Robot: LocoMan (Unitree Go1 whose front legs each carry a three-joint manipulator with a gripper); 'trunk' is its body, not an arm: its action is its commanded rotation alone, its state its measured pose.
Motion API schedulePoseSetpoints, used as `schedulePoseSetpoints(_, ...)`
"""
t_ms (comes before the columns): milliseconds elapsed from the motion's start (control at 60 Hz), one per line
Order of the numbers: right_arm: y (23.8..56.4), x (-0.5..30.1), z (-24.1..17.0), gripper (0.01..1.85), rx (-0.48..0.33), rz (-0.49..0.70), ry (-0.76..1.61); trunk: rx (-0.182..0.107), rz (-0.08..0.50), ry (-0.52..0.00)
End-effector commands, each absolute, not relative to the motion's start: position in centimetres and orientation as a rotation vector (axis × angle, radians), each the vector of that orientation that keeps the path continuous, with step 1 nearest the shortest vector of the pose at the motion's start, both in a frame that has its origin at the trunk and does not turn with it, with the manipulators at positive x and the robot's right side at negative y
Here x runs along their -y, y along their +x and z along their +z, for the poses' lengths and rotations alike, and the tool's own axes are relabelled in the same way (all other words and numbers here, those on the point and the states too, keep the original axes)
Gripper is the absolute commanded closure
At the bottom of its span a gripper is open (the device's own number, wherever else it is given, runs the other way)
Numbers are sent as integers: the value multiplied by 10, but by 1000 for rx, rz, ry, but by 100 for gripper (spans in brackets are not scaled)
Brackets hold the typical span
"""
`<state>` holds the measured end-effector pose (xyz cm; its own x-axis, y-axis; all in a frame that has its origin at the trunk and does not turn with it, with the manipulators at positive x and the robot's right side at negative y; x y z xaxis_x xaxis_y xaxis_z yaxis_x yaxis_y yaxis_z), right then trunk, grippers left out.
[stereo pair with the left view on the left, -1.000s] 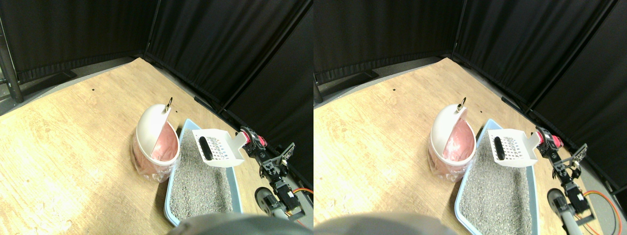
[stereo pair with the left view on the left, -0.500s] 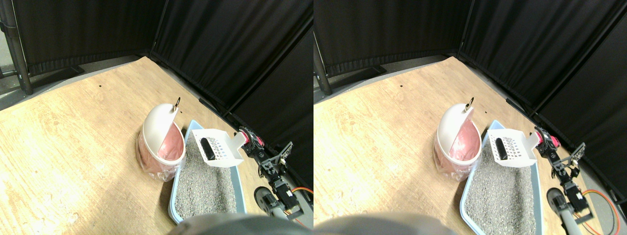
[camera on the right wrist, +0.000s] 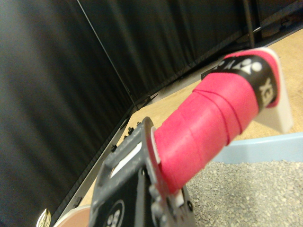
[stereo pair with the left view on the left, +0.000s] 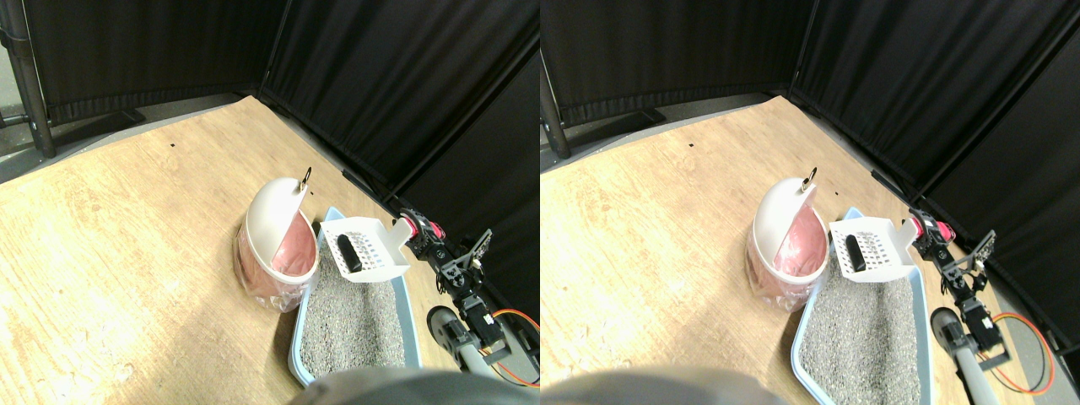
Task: Scoop (unimanual)
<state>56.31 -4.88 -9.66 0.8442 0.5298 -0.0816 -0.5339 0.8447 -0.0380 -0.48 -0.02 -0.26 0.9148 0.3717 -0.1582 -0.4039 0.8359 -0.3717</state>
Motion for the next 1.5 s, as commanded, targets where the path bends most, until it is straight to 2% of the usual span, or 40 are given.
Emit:
schedulePoseSetpoints(17,562,38,-89,180,-28,593,-51,-78,491,-426)
schedulePoseSetpoints(700,559,19,-81,180,-23,685,-207,-59,520,-444)
schedulePoseSetpoints(933,552,5,-70,180,-60,637,-305,-47,529,-448)
schedulePoseSetpoints(1233,551,-3,-66,180,-47,655,-396,-42,531,-453)
schedulePoseSetpoints(1283,552,-3,-66,168,-45,653,-417,-43,531,-454)
schedulePoseSetpoints(1317,552,-3,-66,180,-48,647,-420,-43,531,-454)
schedulePoseSetpoints(1400,552,-2,-67,180,-45,644,-439,-43,531,-456)
schedulePoseSetpoints(1467,553,-1,-69,170,-40,649,-455,-42,530,-456)
schedulePoseSetpoints(1500,553,0,-70,156,-46,637,-465,-42,530,-456)
